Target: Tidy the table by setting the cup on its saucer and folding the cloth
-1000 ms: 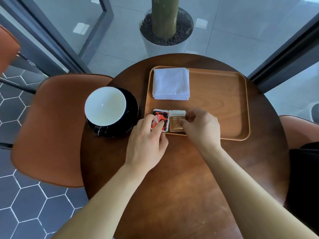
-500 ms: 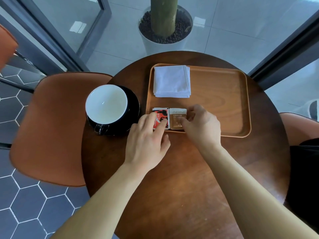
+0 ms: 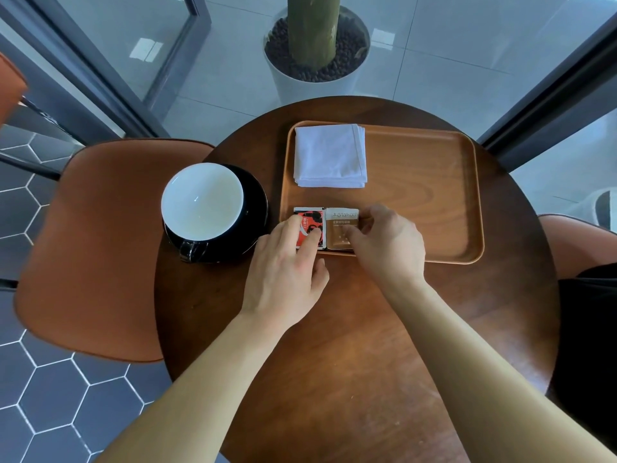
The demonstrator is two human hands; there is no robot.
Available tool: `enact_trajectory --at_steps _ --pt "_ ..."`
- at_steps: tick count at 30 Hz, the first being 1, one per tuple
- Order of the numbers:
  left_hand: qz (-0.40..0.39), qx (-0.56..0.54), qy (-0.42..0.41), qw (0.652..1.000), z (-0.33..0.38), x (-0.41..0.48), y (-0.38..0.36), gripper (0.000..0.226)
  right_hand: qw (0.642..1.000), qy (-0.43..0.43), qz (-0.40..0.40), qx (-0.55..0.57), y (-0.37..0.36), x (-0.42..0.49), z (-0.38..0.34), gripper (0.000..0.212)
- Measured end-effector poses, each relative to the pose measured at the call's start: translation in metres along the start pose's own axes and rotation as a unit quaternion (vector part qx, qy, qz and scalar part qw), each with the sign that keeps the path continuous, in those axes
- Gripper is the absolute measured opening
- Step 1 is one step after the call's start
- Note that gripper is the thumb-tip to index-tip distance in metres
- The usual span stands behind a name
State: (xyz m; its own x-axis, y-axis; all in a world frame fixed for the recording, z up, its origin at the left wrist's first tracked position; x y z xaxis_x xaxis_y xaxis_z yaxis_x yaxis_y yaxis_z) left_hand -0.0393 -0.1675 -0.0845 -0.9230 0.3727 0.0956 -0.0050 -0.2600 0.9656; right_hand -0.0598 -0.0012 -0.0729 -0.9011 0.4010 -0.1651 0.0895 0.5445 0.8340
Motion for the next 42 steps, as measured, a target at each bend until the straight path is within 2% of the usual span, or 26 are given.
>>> enact_trajectory --at_steps 33,39,42 --pt "-0.015 0.003 -0.002 1.0 0.003 -0.001 0.009 0.041 1.0 -0.005 0.005 0.008 0.003 -0.006 0.003 0.023" --pt "-0.037 0.0 0.001 0.999 0.007 0.0 0.016 0.041 1.0 0.012 0.013 0.009 0.007 -0.007 0.005 0.02" --pt "-0.024 0.0 -0.009 1.0 0.009 0.0 0.02 0.039 0.999 0.03 0.024 0.013 0.01 -0.009 0.004 0.017"
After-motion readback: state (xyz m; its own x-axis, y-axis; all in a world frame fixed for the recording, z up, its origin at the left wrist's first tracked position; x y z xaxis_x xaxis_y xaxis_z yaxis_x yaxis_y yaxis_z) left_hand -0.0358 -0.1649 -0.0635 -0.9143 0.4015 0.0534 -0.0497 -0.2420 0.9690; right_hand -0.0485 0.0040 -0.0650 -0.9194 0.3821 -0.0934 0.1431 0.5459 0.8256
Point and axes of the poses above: each hand's wrist, its own x-axis towards the middle knuckle, its own y-axis out of the back of the hand, z = x × y, the point moved 1 cm from there along x, towards the middle knuckle, and after that the axes turned 4 degrees about z, right-handed, at the moved point
